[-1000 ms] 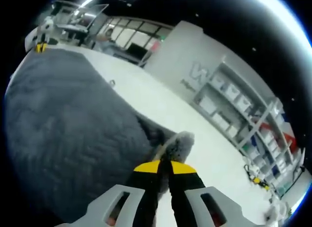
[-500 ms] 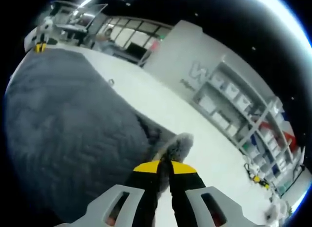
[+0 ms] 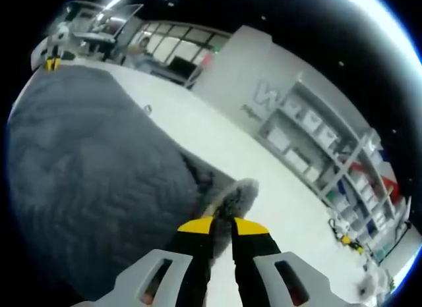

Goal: Open the folded towel by lifting each exposed corner and separating the folded layers until the towel lies flat within the target outline without major curled edges

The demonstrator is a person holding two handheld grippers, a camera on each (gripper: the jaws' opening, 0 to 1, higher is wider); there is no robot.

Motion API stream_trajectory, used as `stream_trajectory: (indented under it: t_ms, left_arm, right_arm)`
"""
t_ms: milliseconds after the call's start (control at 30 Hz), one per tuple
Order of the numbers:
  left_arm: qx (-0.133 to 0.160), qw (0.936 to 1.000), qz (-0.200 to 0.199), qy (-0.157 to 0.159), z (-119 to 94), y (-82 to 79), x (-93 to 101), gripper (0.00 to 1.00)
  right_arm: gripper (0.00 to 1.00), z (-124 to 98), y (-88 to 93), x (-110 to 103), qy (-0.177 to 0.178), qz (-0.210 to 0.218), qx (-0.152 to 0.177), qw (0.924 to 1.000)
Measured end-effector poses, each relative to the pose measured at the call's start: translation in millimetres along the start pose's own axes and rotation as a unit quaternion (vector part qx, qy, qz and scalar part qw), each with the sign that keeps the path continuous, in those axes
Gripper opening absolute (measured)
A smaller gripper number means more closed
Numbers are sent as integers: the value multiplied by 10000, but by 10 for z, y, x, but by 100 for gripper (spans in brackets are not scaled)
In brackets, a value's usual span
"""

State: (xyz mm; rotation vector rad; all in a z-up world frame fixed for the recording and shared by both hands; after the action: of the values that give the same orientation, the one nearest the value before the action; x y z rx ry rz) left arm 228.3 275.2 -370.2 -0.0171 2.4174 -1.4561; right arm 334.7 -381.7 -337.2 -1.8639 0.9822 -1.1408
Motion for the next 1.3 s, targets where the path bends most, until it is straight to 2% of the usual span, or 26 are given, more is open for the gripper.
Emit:
stream_trajectory:
  t_ms: [267,467,733,1100,1300]
  left_arm:
    - [2,10000,-5,0,-3,1,6,10]
    - [3,10000,-7,0,-3,0,15,10]
    - [4,10000,-7,-1,-2,-1,23,10]
    - [18,10000,-22,2,-2,3,20,10]
    - [26,10000,-30,3,-1,4,18,10]
  right_arm:
    - [7,-52,-25,35,149,-8,2,9999]
    - [7,-157,-76,-16,207,-32,74,9998]
    - [10,-197,-146,-107,-10,12,83,10000]
    - [15,-132,-57,-228,-287,21,-335,9990]
    - [11,-119,-21,-259,-292,3,-458,9985]
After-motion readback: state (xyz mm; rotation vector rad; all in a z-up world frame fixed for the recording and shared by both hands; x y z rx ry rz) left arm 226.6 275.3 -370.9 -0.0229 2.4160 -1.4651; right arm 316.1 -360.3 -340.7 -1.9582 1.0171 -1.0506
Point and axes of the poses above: the point that each gripper's makers call its tool centre point, and the gripper's own axes: z roughly forward along the fingers, x roughly to its right, y roughly out of its underside, the point moved 10 cm from there along -z, roughly backward along the fingers, and after that the axes turned 14 degrees about z, right-handed, at the moved point
